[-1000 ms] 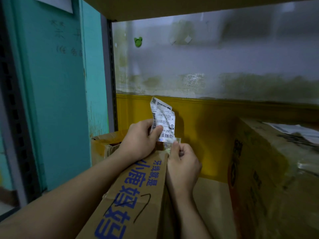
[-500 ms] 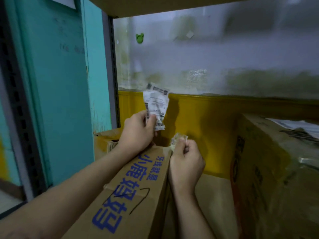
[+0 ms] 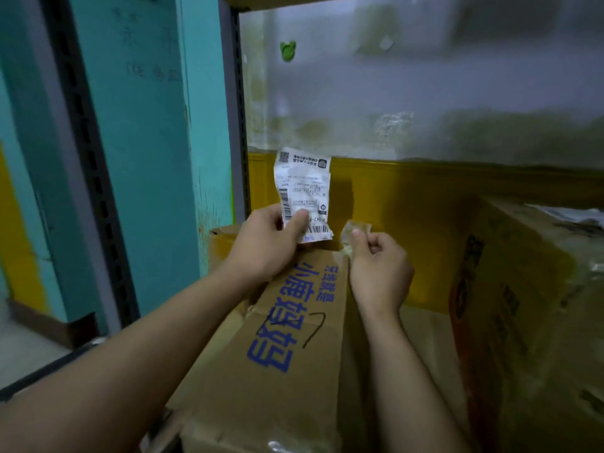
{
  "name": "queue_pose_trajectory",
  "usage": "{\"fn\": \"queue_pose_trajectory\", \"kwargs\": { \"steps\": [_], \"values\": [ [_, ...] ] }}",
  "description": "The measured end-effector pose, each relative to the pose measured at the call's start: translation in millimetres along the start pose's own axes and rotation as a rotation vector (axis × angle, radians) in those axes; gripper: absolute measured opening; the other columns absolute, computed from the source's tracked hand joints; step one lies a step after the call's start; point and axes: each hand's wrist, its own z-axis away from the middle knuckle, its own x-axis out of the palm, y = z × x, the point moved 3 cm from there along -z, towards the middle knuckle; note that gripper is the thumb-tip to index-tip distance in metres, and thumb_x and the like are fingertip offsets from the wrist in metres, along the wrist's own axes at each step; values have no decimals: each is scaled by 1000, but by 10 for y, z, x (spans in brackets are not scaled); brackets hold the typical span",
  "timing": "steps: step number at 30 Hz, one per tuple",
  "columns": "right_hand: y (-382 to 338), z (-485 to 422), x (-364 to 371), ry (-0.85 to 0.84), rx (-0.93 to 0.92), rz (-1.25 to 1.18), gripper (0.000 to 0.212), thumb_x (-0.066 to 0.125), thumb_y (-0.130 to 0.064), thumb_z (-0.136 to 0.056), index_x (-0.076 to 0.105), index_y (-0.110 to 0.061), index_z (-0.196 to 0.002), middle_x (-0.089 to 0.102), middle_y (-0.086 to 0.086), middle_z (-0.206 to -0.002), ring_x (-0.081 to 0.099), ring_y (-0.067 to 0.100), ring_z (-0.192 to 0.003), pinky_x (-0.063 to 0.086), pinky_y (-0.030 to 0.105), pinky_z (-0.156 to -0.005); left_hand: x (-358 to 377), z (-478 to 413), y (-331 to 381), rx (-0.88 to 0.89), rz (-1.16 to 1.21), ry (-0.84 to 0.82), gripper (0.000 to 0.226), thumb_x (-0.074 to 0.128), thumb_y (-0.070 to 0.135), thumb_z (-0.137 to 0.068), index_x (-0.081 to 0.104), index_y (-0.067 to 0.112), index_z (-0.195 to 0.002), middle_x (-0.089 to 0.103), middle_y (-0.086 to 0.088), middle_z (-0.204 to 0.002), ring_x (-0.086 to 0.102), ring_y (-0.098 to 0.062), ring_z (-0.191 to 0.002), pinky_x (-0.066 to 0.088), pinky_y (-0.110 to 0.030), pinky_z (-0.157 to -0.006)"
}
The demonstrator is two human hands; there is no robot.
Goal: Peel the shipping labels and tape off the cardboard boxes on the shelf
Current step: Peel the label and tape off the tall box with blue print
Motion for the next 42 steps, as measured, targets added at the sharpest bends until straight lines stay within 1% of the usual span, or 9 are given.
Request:
{"fn": "queue_pose_trajectory", "kwargs": {
  "steps": [5,9,14,19,25,31,34,39,42],
  "values": [
    [-86,-47,-62,-140,102,-31,27,63,-36,-91,66,-16,-72,66,-1,-70,63,22,-72,50,41,-64,81,58,-85,-31,63,137,37,49,45,-100,69,14,-97,73,-7,-87,68,-25,-80,56,-44,-73],
    [-300,-44,-132,-206,-78,215,26,63,-38,-91,69,-20,-74,66,-6,-72,60,15,-71,43,28,-59,140,106,-78,-97,153,193,24,47,37,-103,67,24,-100,71,5,-81,62,1,-64,38,-9,-47],
    [-552,-13,-20,-319,-281,649,25,65,-45,-89,76,-23,-84,71,-2,-83,63,18,-81,44,28,-68,177,144,-112,-158,249,265,27,47,37,-103,68,20,-101,73,-1,-91,68,-17,-87,44,-26,-63],
    [-733,76,-50,-429,-452,915,25,63,-44,-91,73,-23,-83,68,2,-88,60,23,-90,38,28,-68,207,145,-137,-197,297,352,29,47,36,-103,67,16,-101,73,-4,-90,68,-22,-84,45,-29,-67],
    [-735,112,-96,-519,-494,922,24,58,-41,-87,75,-24,-81,70,-1,-88,60,26,-90,39,28,-67,249,173,-130,-188,395,415,35,45,37,-103,66,9,-101,72,-4,-84,66,-13,-70,44,-25,-57],
    [-827,85,-195,-782,-406,912,29,56,-25,-85,75,-38,-102,69,-17,-109,57,11,-104,39,23,-79,254,180,-137,-185,433,402,32,46,38,-103,66,12,-104,73,-1,-91,68,-6,-71,49,-25,-60],
    [-864,62,-251,-858,-323,806,22,58,-24,-89,77,-32,-95,70,-18,-92,57,3,-91,44,23,-79,232,183,-156,-204,423,405,32,47,39,-102,66,13,-104,73,-1,-89,66,-6,-72,47,-23,-58],
    [-846,-160,-278,-651,-164,589,32,53,-13,-89,72,-27,-68,68,-12,-73,66,12,-86,53,31,-75,240,147,-176,-219,433,374,30,50,42,-100,69,18,-101,73,4,-89,69,-14,-82,56,-35,-73],
    [-785,-200,-179,-644,-191,738,27,51,-15,-93,77,-23,-95,71,-5,-101,61,15,-104,41,22,-79,239,130,-167,-216,419,354,31,50,41,-101,70,17,-103,72,5,-91,68,-12,-84,54,-32,-71]
  ]
}}
